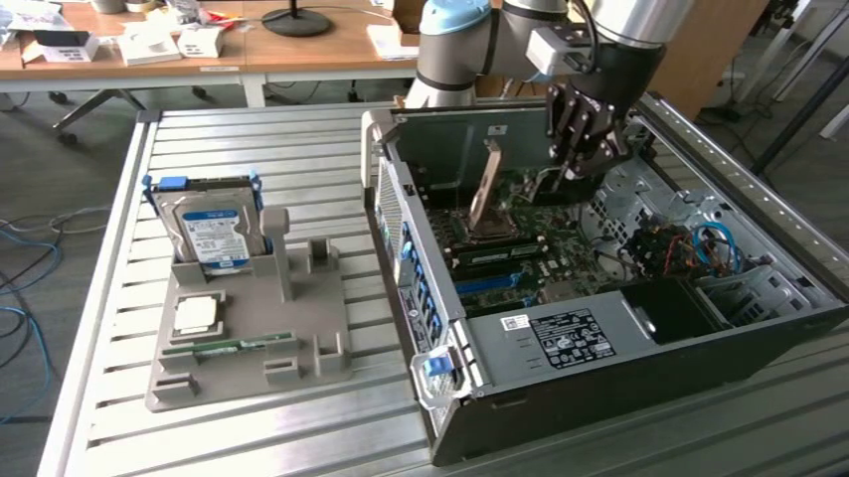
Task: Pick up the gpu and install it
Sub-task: 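Insert the gpu into the slot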
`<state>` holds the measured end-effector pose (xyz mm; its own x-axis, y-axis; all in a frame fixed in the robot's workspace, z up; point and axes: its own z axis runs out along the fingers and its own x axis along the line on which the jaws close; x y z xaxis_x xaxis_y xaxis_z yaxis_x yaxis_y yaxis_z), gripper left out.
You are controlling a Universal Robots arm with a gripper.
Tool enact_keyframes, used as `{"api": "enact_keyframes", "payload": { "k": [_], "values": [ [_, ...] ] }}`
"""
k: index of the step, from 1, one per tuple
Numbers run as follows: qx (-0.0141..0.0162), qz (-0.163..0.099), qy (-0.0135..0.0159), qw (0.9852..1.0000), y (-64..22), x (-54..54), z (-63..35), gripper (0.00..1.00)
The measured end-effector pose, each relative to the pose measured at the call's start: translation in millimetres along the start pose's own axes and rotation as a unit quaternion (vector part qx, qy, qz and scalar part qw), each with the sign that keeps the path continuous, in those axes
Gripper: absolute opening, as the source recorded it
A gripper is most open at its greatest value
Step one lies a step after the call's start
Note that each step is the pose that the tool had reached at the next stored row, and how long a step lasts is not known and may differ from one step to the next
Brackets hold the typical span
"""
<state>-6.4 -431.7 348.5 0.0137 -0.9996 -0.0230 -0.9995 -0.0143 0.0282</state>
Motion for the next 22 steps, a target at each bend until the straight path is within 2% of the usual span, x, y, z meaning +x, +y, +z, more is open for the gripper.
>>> {"api": "enact_keyframes", "payload": {
  "k": [22],
  "values": [
    [0.0, -0.002, 0.0002, 1.0, 4.2, 0.4, 22.2, 0.26]
  ]
}}
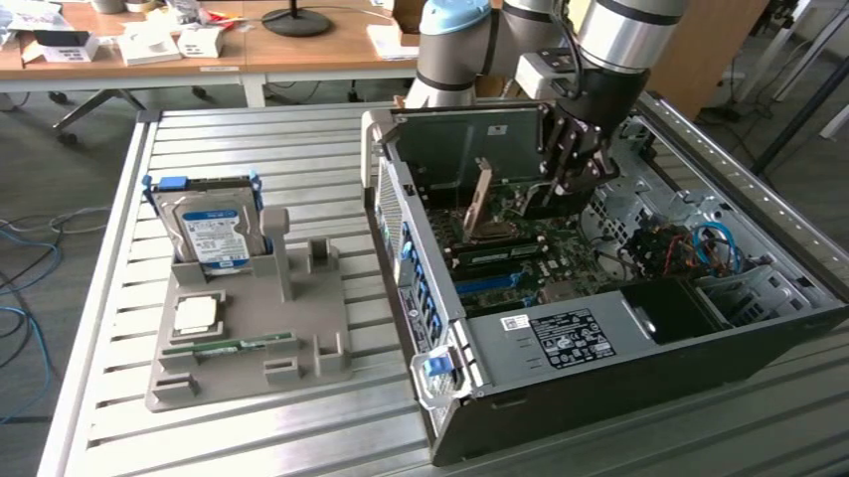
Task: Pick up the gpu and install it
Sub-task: 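Insert the gpu into the slot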
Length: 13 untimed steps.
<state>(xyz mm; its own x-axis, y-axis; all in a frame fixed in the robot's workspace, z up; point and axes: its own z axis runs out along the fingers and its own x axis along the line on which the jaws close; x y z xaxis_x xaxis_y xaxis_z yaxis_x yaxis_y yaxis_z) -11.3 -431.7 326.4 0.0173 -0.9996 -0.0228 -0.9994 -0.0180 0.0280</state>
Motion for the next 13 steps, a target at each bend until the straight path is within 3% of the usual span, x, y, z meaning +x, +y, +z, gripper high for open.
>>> {"api": "enact_keyframes", "payload": {
  "k": [13],
  "values": [
    [0.0003, 0.0, -0.0001, 1.0, 3.9, 9.5, 0.0, 0.26]
  ]
}}
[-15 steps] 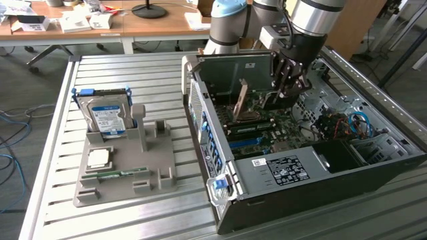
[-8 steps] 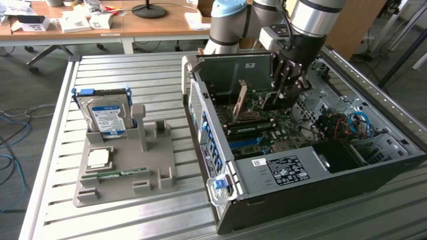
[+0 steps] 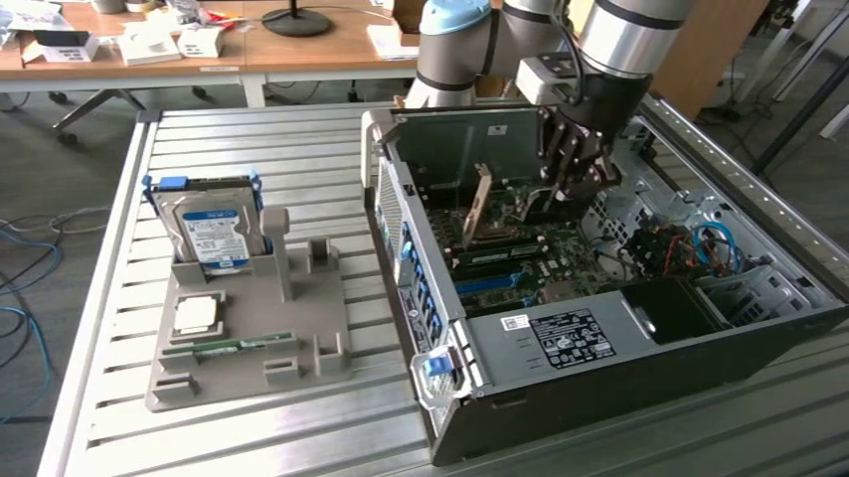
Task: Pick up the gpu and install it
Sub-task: 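Insert the gpu into the slot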
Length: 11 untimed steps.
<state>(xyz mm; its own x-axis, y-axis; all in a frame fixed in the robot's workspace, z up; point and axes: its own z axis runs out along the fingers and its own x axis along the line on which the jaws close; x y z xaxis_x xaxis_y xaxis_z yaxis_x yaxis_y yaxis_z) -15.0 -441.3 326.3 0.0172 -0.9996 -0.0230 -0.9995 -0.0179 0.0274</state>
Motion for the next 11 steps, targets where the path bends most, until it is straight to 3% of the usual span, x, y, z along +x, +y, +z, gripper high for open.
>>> {"api": "enact_keyframes", "payload": {
  "k": [4, 11],
  "values": [
    [0.0005, 0.0, 0.0, 1.0, 0.9, 5.3, 0.3, 0.26],
    [0.0048, -0.001, 0.0001, 1.0, 2.4, 9.3, 4.8, 0.26]
  ]
}}
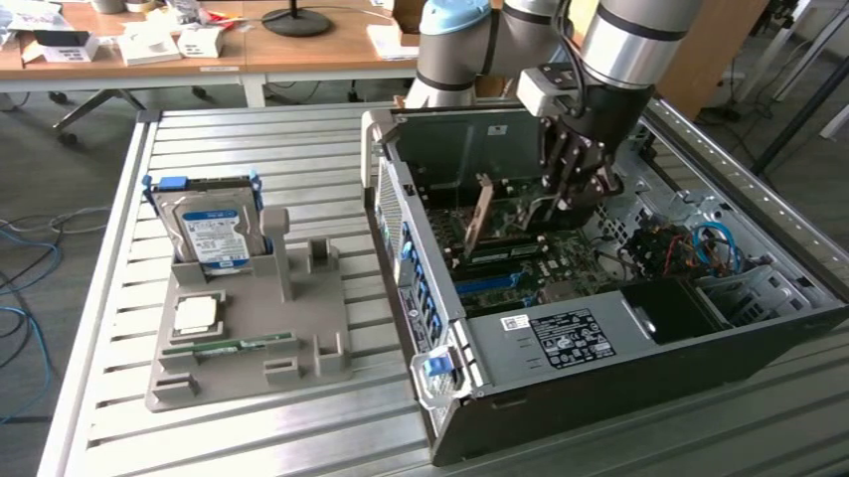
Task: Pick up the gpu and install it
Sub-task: 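Insert the gpu into the slot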
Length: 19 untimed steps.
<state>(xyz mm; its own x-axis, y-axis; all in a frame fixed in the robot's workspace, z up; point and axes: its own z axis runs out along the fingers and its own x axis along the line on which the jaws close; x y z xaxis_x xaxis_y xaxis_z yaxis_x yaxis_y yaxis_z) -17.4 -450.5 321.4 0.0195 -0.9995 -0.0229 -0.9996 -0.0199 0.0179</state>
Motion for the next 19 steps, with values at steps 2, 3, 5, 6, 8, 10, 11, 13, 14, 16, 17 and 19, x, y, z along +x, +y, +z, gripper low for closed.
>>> {"api": "enact_keyframes", "payload": {
  "k": [2, 3, 5, 6, 8, 10, 11, 13, 14, 16, 17, 19],
  "values": [
    [0.0014, 0.0, 0.0001, 1.0, 1.0, 0.4, 1.2, 0.26],
    [0.0021, 0.0, 0.0001, 1.0, 1.5, 0.5, 1.6, 0.26],
    [0.0031, -0.001, 0.0, 1.0, 2.7, 0.5, 2.7, 0.26],
    [0.0036, -0.001, 0.0, 1.0, 3.5, 0.5, 3.4, 0.26],
    [0.006, -0.001, 0.0001, 1.0, 8.7, 0.5, 7.8, 0.26],
    [0.0064, -0.002, 0.0001, 1.0, 15.7, 0.5, 13.5, 0.26],
    [0.0064, -0.002, 0.0001, 1.0, 16.6, 0.5, 14.2, 0.26],
    [0.0064, -0.002, 0.0002, 1.0, 18.4, 0.5, 15.7, 0.26],
    [0.0064, -0.002, 0.0003, 1.0, 19.3, 0.5, 16.4, 0.26],
    [0.0063, -0.002, 0.0004, 1.0, 20.8, 0.4, 17.8, 0.26],
    [0.0063, -0.002, 0.0007, 1.0, 20.8, 0.4, 17.9, 0.26],
    [0.0063, -0.002, 0.0009, 1.0, 20.9, 0.5, 17.9, 0.26]
  ]
}}
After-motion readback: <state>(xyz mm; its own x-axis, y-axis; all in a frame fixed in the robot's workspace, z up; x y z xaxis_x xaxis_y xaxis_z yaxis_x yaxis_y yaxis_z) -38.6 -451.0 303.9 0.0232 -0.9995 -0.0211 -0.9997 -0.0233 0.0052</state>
